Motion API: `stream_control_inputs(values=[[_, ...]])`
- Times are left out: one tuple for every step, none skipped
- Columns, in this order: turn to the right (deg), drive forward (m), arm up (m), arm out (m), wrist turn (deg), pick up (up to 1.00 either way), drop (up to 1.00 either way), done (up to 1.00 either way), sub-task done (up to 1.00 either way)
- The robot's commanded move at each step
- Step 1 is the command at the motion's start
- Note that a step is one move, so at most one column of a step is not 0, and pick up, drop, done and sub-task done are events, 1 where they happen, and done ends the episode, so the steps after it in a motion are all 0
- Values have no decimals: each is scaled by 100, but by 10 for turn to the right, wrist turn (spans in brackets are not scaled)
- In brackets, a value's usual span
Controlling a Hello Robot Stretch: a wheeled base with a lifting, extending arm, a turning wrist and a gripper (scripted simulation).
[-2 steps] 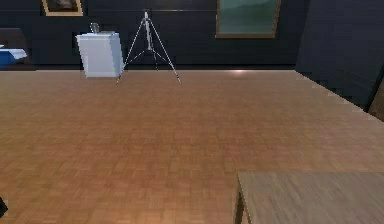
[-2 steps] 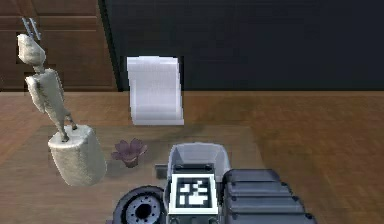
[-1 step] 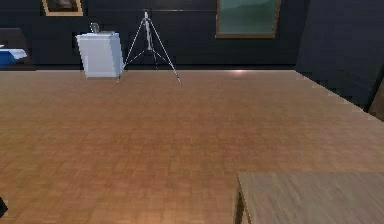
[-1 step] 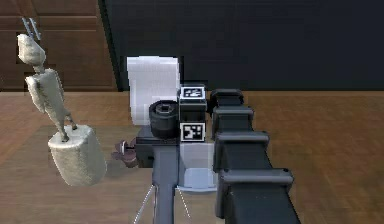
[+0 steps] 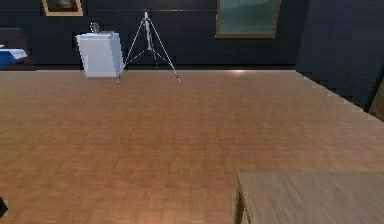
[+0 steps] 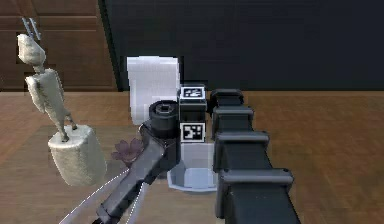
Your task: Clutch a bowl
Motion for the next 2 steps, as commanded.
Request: stream_control_inputs(values=[[0,0,0,0,450,0,0,0,0],[0,0,0,0,450,0,0,0,0]])
